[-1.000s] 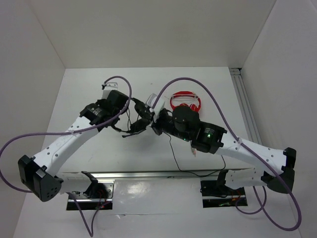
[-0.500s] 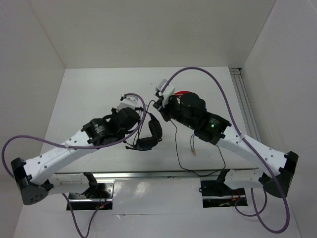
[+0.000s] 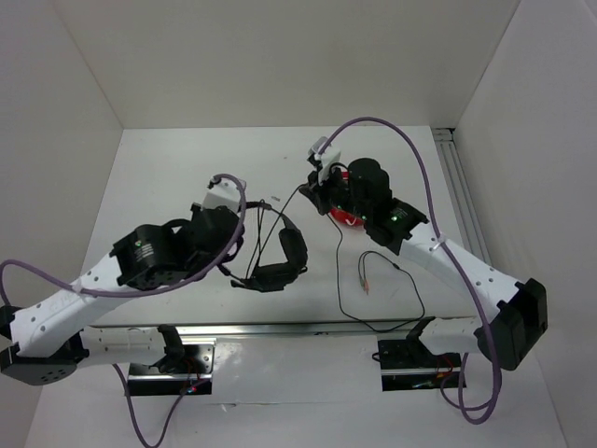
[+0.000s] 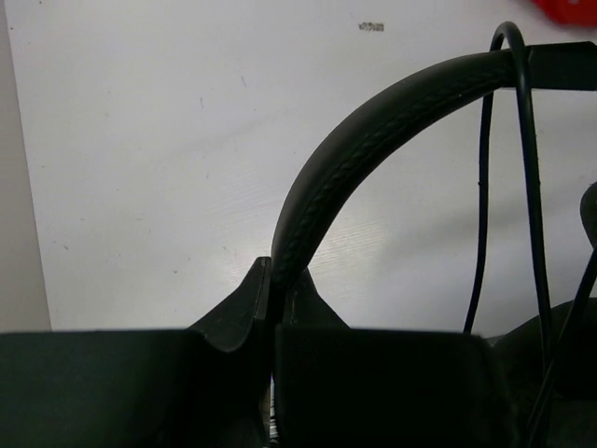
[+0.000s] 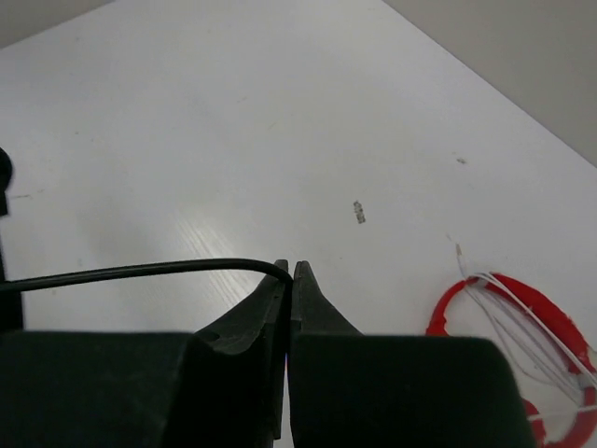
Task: Wrap the headphones
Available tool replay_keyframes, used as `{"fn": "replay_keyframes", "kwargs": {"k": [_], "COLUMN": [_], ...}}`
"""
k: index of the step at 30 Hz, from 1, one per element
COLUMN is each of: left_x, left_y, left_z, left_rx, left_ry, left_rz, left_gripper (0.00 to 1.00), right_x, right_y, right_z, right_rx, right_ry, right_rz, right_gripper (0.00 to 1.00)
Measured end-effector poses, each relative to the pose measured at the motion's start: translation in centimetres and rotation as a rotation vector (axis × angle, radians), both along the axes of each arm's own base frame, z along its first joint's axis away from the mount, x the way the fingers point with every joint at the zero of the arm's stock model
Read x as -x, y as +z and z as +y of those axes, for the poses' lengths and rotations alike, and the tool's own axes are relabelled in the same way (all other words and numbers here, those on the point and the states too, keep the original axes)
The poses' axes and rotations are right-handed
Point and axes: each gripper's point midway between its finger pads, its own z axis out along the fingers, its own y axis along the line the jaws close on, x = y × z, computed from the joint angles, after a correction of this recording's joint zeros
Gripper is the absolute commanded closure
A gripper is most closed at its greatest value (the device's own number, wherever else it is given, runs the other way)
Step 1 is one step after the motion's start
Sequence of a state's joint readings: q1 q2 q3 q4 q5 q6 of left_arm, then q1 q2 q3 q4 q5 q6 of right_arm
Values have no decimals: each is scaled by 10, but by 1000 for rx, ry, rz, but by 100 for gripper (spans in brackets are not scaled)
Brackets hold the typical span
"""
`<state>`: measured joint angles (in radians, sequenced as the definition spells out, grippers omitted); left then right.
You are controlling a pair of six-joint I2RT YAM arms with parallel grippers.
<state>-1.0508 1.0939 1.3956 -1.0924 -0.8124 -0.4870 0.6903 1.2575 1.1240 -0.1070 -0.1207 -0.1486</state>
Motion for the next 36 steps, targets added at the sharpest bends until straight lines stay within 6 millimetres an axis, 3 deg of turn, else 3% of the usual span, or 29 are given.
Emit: {"fn": "replay_keyframes", "kwargs": {"k": [3,7,13,17,19,21,25,28,32,34,36], "left_x": [6,16,23,22,22,21,20,20,15,5,-10], "left_y": [28,60,79,84,97,115,140,149,159,164,172], "left_z": [5,11,22,24,18,17,26,37,51,59,69], "left_rx": [89,186,217,240,330,427,580,645,677,663,634], "left_ry": [-7,-56,-69,-33,-11,22,113,186,289,353,431], "left_rz": [-30,-66,-84,-88,-102,-130,-183,-208,-249,-276,-308], "left_gripper": [100,100,100,100,100,100,100,100,100,100,100], "right_x": [2,18,43,56,55,52,55,56,64,72,85], "right_y": [-2,-2,7,-2,-28,-70,-143,-169,-182,-188,-200], "right_z": [15,53,89,119,128,131,132,134,129,124,119], "right_rx": [-57,-155,-314,-373,-371,-357,-334,-344,-373,-382,-380], "right_ry": [81,273,488,577,577,553,512,495,491,488,476], "right_rz": [21,56,74,98,155,247,432,497,516,523,545], "right_gripper": [100,97,92,84,81,76,76,76,83,95,100]}}
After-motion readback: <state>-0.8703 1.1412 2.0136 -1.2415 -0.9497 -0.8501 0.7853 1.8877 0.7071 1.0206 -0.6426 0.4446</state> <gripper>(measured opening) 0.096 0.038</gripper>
